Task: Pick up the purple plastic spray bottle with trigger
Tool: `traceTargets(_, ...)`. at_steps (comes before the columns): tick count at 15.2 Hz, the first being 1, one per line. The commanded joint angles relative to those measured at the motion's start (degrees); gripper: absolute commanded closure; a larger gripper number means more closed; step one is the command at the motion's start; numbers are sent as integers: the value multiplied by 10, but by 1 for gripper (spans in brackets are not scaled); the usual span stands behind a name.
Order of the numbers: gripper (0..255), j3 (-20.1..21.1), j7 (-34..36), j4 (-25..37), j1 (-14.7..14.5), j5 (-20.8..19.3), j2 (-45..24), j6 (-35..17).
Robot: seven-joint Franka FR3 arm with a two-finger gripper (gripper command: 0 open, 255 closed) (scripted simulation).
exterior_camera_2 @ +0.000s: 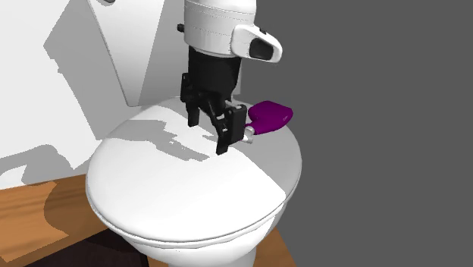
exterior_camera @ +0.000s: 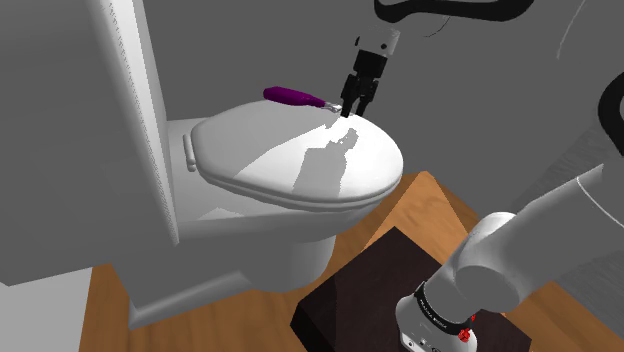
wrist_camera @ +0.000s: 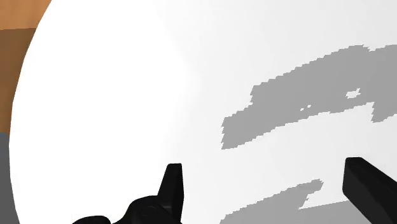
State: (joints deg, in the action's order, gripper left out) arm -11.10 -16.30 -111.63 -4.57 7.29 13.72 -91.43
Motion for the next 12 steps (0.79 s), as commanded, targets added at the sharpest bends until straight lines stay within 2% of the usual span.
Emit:
traceTargets(1,0,-5,-25,47,-4,9,-43,0)
traceTargets(10,0,-13,-119,313,3,62,-251,47)
traceTargets(12,0,-12,-122,292,2,61,-247,30)
